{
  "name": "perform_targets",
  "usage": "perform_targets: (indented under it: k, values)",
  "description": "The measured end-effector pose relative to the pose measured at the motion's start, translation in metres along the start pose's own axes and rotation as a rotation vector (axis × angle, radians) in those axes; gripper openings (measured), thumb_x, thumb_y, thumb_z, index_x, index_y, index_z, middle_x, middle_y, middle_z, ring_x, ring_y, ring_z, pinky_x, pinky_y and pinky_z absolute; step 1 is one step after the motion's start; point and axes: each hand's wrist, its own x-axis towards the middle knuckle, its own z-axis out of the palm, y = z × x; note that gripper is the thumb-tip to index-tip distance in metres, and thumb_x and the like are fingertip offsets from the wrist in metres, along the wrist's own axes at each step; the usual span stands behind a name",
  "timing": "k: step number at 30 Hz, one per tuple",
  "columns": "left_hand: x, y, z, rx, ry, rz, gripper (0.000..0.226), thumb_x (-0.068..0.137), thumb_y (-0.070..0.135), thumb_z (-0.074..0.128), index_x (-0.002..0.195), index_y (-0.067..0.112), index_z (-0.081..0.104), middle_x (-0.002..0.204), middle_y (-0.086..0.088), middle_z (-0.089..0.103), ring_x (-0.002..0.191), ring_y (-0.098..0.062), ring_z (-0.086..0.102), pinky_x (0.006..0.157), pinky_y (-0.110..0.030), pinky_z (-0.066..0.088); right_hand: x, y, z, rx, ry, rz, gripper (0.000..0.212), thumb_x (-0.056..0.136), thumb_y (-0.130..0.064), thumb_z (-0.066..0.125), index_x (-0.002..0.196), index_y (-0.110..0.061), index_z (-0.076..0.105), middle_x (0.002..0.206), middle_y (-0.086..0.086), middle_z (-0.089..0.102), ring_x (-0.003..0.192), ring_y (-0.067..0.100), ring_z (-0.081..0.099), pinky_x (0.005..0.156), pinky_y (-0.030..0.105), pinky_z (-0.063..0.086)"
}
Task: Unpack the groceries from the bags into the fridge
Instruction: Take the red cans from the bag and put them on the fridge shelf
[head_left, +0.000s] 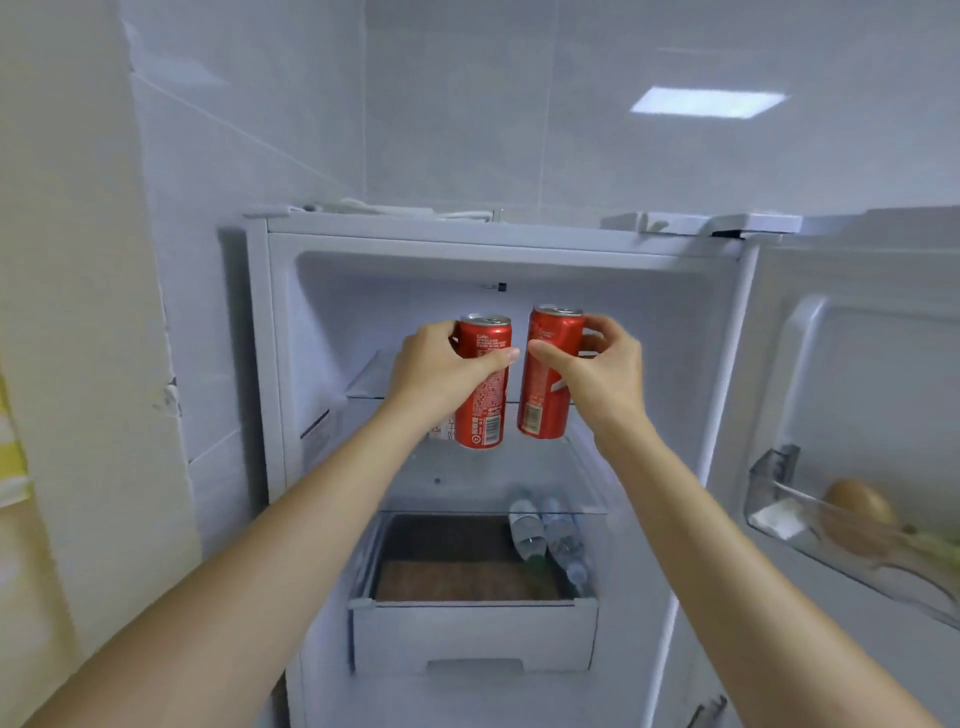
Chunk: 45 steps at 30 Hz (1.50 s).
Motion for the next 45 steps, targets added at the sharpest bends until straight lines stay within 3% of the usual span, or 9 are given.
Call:
perform_targets:
  k: [6,9,11,21,29,34,38,41,45]
  values:
    - [0.056,-0.003,0.045,-0.024,-0.007,-0.045,0.051,0.076,0.06,0.08,0.114,0.029,0.068,0.119,0.0,0.072,0.094,-0.015,0.06,0.081,-0.027,0.045,0.041,0.029,-0.001,-0.084,0.156,0.044,0.058,0.074,-0.038,0.088,0.126,-0.032,0.062,0.108,-0.008,0.07,0.096,0.018,0.072,0.091,0.047,0.061]
    - [0.08,-0.007,0.061,-0.046,-0.006,-0.06,0.047,0.077,0.062,0.077,0.108,0.029,0.066,0.116,0.0,0.073,0.098,-0.02,0.067,0.083,-0.029,0.05,0.057,0.038,0.003,-0.105,0.162,0.046,0.059,0.079,-0.038,0.086,0.131,-0.027,0.061,0.12,-0.001,0.072,0.102,0.022,0.071,0.096,0.047,0.058]
    - [0.093,-0.006,0.069,-0.049,-0.005,-0.055,0.055,0.078,0.062,0.076,0.118,0.025,0.068,0.118,-0.001,0.073,0.103,-0.022,0.069,0.085,-0.03,0.051,0.069,0.04,0.006,-0.102,0.167,0.056,0.059,0.082,-0.038,0.084,0.134,-0.025,0.06,0.125,0.001,0.071,0.106,0.023,0.07,0.098,0.048,0.057]
    - [0.134,-0.015,0.105,-0.091,-0.051,-0.051,0.058,0.077,0.061,0.08,0.12,0.023,0.068,0.12,-0.001,0.072,0.105,-0.022,0.07,0.088,-0.031,0.055,0.111,0.06,0.027,-0.109,0.181,0.071,0.057,0.082,-0.034,0.084,0.134,-0.023,0.062,0.124,0.003,0.071,0.108,0.023,0.069,0.101,0.047,0.054]
    - [0.16,-0.035,0.122,-0.129,-0.089,0.004,0.056,0.08,0.061,0.076,0.122,0.024,0.068,0.117,0.001,0.073,0.105,-0.02,0.07,0.087,-0.03,0.052,0.14,0.08,0.037,-0.132,0.19,0.048,0.057,0.082,-0.036,0.085,0.133,-0.023,0.063,0.122,0.003,0.072,0.108,0.022,0.07,0.101,0.047,0.055]
    - [0.171,-0.045,0.123,-0.137,-0.128,0.099,0.044,0.091,0.049,0.071,0.12,0.016,0.069,0.109,-0.003,0.074,0.099,-0.023,0.071,0.094,-0.043,0.058,0.155,0.09,0.043,-0.163,0.141,0.046,0.062,0.083,-0.039,0.084,0.137,-0.022,0.059,0.129,0.005,0.071,0.111,0.025,0.071,0.103,0.049,0.055]
    - [0.174,-0.057,0.118,-0.004,-0.189,0.194,0.043,0.088,0.041,0.077,0.121,0.017,0.066,0.104,0.004,0.07,0.092,-0.015,0.066,0.083,-0.033,0.055,0.16,0.103,0.034,-0.336,0.063,0.043,0.063,0.083,-0.03,0.084,0.139,-0.018,0.058,0.126,0.007,0.071,0.111,0.027,0.07,0.095,0.041,0.056]
    - [0.177,-0.065,0.118,-0.057,-0.254,0.137,0.057,0.08,0.031,0.086,0.13,0.019,0.059,0.096,0.009,0.066,0.087,-0.011,0.066,0.076,-0.033,0.057,0.169,0.111,0.034,-0.432,0.021,0.049,0.062,0.08,-0.023,0.086,0.136,-0.017,0.059,0.119,0.007,0.073,0.105,0.027,0.072,0.091,0.04,0.057]
    - [0.191,-0.079,0.135,-0.068,-0.183,0.141,0.055,0.079,0.034,0.087,0.124,0.02,0.058,0.098,0.008,0.068,0.092,-0.015,0.068,0.077,-0.032,0.057,0.186,0.114,0.049,-0.5,0.036,0.053,0.049,0.084,-0.025,0.081,0.127,-0.015,0.061,0.115,0.007,0.073,0.103,0.027,0.072,0.085,0.035,0.055]
